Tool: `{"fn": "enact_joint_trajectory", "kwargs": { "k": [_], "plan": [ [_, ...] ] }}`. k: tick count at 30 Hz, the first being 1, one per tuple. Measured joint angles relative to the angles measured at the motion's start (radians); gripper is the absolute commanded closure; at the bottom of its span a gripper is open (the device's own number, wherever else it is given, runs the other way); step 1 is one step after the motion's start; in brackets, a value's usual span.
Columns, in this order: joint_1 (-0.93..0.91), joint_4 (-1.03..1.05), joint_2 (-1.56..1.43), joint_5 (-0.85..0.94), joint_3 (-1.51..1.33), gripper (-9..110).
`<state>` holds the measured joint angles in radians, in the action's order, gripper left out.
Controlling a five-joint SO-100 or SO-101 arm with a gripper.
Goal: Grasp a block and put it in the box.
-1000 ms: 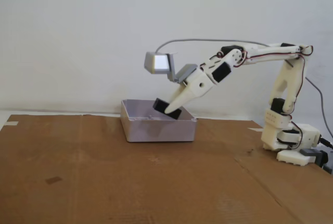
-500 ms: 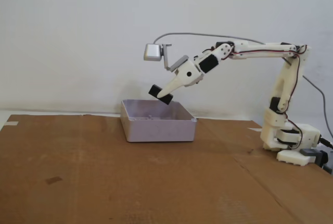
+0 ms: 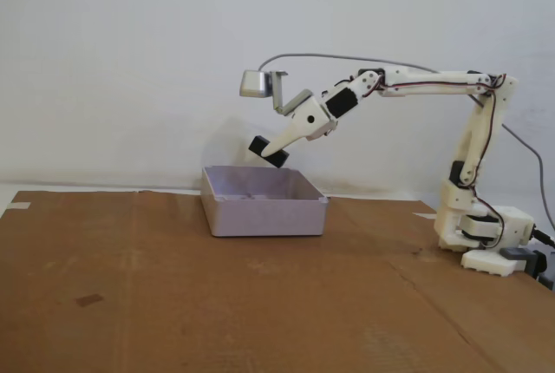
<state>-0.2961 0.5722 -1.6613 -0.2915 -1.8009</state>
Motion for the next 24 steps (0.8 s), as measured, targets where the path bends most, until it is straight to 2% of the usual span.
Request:
{"fn": "enact_joint_trajectory", "kwargs": {
  "k": [24],
  "plan": [
    [-0.178,-0.035,0.193,0.052,0.000,101]
  ]
}}
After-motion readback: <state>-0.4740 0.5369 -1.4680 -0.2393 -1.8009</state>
